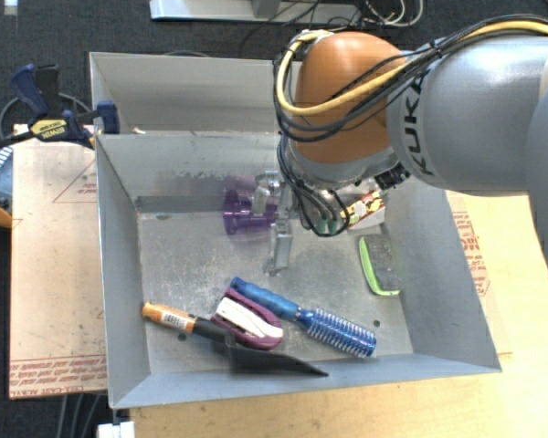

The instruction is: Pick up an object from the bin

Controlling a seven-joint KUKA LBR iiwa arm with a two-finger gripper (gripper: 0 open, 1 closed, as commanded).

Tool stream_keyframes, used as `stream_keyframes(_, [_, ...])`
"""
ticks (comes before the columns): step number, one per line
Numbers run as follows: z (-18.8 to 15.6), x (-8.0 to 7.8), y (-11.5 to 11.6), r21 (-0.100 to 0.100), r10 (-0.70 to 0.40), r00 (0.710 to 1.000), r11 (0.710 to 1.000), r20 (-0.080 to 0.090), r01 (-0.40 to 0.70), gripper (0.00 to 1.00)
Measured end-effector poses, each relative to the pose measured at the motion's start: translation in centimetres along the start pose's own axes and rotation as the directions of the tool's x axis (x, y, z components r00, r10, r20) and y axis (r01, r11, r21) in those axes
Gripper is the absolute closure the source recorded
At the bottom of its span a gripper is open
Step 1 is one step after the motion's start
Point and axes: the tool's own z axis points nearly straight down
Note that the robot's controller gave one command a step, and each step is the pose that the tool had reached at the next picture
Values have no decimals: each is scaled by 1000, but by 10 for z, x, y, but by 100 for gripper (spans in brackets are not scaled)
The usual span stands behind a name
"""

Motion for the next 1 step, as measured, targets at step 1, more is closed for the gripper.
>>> stream_keyframes(1, [-5,-2,-1,-1,4,1000,1000,8,-4,0])
